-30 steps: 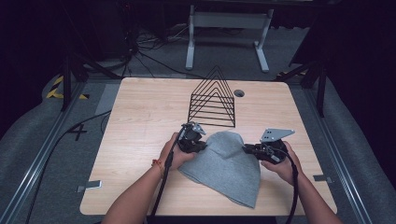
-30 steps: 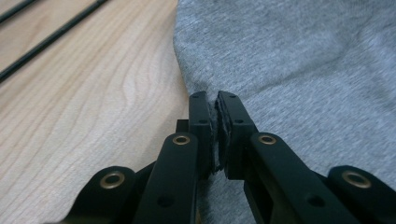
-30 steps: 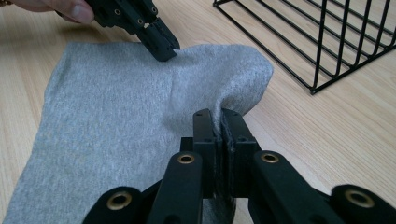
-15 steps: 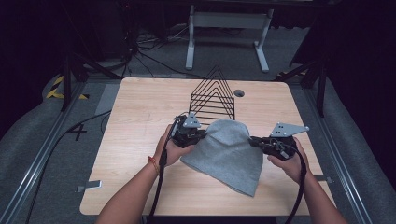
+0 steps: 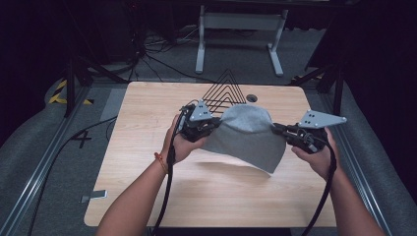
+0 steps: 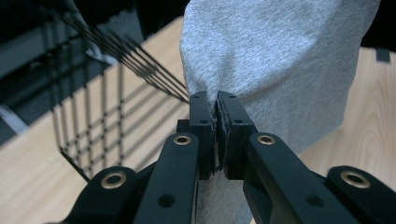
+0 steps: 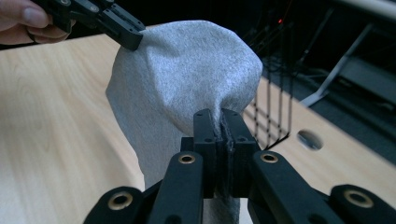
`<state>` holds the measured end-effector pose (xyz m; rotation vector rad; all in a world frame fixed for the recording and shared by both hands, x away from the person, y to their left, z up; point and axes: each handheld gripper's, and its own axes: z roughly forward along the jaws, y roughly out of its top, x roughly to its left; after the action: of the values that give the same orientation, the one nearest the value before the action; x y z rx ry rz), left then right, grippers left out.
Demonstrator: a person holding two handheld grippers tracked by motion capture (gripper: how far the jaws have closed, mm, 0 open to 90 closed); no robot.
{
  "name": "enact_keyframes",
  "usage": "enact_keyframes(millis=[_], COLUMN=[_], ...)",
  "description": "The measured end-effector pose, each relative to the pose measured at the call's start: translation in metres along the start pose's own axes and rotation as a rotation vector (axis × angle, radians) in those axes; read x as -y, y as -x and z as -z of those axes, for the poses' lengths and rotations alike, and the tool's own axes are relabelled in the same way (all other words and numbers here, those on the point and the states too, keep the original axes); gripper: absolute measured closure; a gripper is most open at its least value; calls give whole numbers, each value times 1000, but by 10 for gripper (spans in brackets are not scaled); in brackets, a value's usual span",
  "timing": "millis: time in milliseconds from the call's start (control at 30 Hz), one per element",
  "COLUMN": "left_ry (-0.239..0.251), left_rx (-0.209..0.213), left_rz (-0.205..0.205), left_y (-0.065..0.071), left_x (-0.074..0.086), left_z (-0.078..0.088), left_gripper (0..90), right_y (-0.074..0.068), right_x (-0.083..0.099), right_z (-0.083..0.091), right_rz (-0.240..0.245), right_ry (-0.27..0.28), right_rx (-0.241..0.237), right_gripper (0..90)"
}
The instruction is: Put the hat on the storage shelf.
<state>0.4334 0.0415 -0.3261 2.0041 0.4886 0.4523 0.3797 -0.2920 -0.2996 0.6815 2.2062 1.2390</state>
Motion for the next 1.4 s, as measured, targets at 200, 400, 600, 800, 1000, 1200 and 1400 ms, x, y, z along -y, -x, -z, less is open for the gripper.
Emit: enact_keyframes(millis=[200, 400, 600, 800, 1000, 1200, 1400], left_ry=[48, 100, 104, 119, 140, 130, 107], left_rx=[-50, -108, -180, -232, -257, -290, -326], left_rz=[-31, -43, -87, -89, -76, -61, -66], left_y=[-12, -30, -41, -57, -69, -81, -90], left_x=[-32, -60, -78, -93, -102, -106, -108], left_z=[10, 18, 19, 16, 8, -3, -9], left_gripper=[855, 855, 854, 855, 854, 853, 854], right_y=[19, 32, 49, 59, 77, 90, 101], right_x=[-40, -81, -109, -125, -137, -139, -143], right_z=[8, 9, 2, -10, -22, -36, -47], right_rz=[31, 77, 95, 96, 78, 57, 26], right_ry=[34, 54, 74, 90, 107, 110, 121], right_rx=[66, 121, 175, 208, 248, 265, 268], right_gripper=[861, 862, 861, 862, 862, 862, 862])
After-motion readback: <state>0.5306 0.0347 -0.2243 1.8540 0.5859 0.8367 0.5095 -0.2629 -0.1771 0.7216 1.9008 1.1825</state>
